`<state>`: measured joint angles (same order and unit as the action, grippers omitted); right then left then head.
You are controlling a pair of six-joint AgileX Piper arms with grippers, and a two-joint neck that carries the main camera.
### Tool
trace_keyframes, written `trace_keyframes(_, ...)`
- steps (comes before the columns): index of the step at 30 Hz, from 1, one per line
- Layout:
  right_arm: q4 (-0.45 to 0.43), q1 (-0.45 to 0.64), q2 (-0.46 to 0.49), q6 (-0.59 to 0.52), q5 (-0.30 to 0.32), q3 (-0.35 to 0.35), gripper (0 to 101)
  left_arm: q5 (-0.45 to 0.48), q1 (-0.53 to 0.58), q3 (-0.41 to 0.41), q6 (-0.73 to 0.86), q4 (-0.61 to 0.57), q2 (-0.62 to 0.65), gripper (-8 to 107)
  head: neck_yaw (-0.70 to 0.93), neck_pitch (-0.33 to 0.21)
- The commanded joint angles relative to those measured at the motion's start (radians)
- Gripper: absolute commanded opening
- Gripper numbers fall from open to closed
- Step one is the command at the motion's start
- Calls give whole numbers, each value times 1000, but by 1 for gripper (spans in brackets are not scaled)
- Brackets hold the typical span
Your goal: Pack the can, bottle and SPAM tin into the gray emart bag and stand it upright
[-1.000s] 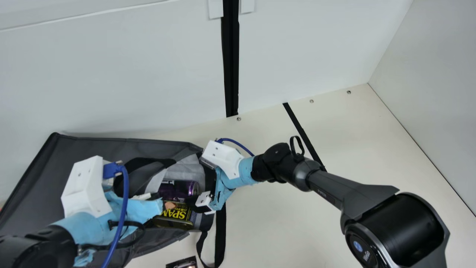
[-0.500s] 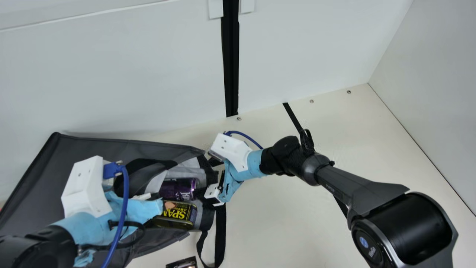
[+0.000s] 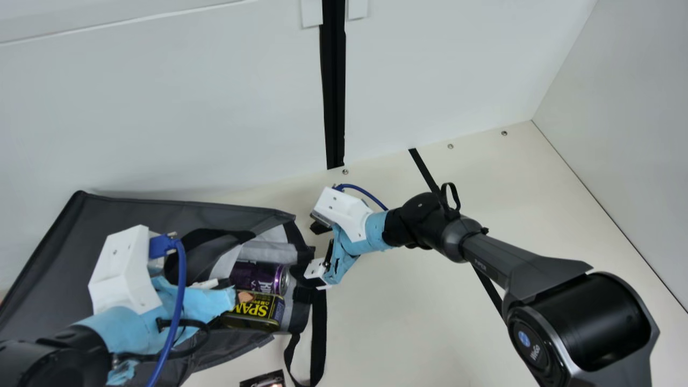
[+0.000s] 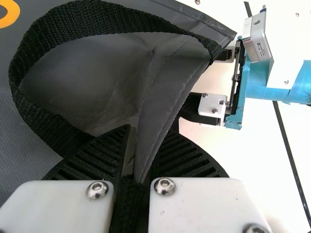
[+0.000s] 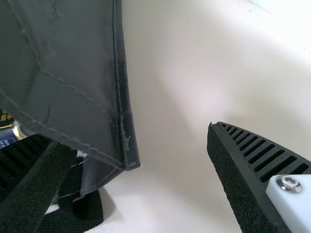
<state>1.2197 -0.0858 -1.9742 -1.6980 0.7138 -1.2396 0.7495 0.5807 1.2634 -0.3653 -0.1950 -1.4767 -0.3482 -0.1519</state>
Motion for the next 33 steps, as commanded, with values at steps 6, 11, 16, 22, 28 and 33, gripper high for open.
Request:
trace_keyframes(6,19,-20,-20,-5,-12,-14,95,0,0,0,0,0,0,-8,-1,-23)
trace_keyframes(11,29,-43,-37,-3,-22,-28,95,0,0,0,0,0,0,-8,-1,-23)
trace_keyframes(16,34,-67,-55,6,-32,-47,95,0,0,0,0,0,0,-8,-1,-23)
trace_keyframes(22,34,-90,-72,20,-41,-68,95,0,0,0,0,0,0,-8,-1,-23)
trace_keyframes(28,23,-102,-82,44,-39,-75,68,0,0,0,0,0,0,-8,-1,-23)
trace_keyframes(33,7,-103,-84,64,-32,-74,35,0,0,0,0,0,0,-8,-1,-23)
